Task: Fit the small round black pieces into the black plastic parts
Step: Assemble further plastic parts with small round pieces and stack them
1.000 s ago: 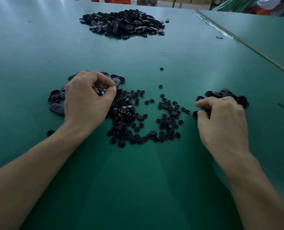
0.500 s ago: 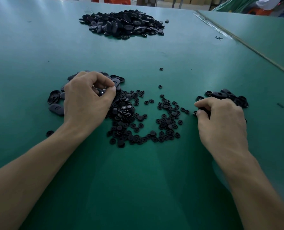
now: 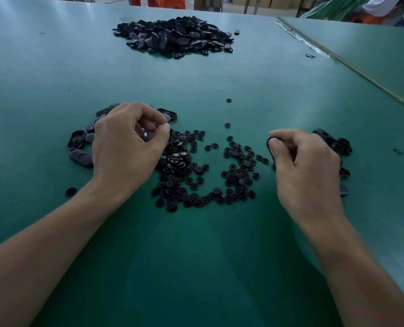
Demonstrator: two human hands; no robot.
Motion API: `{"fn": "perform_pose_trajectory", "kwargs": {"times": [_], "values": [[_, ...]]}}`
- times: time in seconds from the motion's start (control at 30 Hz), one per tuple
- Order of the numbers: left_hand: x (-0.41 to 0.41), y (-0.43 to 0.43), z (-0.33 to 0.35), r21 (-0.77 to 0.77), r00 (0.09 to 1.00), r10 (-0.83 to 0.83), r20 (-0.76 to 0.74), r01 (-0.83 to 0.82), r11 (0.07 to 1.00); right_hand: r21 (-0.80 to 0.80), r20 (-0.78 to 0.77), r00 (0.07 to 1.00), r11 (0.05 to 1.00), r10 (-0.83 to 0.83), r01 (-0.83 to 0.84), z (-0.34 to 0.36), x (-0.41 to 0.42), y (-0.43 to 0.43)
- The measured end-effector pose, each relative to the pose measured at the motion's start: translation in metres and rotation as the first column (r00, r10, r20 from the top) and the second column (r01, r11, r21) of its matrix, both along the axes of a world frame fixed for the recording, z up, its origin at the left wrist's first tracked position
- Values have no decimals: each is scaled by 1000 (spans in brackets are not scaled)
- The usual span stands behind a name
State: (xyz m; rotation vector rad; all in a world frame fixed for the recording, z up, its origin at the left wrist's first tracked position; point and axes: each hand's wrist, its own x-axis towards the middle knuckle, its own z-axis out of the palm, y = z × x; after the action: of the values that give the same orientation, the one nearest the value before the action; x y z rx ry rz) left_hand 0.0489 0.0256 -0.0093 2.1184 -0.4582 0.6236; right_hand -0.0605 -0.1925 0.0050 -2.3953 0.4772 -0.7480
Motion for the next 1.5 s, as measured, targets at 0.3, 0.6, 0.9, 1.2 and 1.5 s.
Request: {"fn": "perform_pose_trajectory", "kwargs": {"times": [0.3, 0.6, 0.9, 1.2, 1.5], "values": [[-29, -13, 3, 176, 917, -290, 273, 248, 953, 129, 149, 920, 915, 362, -381, -4, -1, 33], [-26, -15, 5, 38, 913, -382, 145, 380, 924, 101, 168, 884, 884, 436, -456, -11, 6, 46], [-23, -17, 2, -64, 905, -417, 86, 422, 904, 350, 336, 846, 780, 413, -519, -12, 9, 46], [-25, -18, 4, -103, 901, -432, 32, 433, 895, 465, 412, 840, 711, 353, -527, -10, 9, 45], [-20, -17, 5, -273, 908, -417, -50, 389, 880, -55, -11, 964, 962, 266, -266, -12, 7, 38]]}}
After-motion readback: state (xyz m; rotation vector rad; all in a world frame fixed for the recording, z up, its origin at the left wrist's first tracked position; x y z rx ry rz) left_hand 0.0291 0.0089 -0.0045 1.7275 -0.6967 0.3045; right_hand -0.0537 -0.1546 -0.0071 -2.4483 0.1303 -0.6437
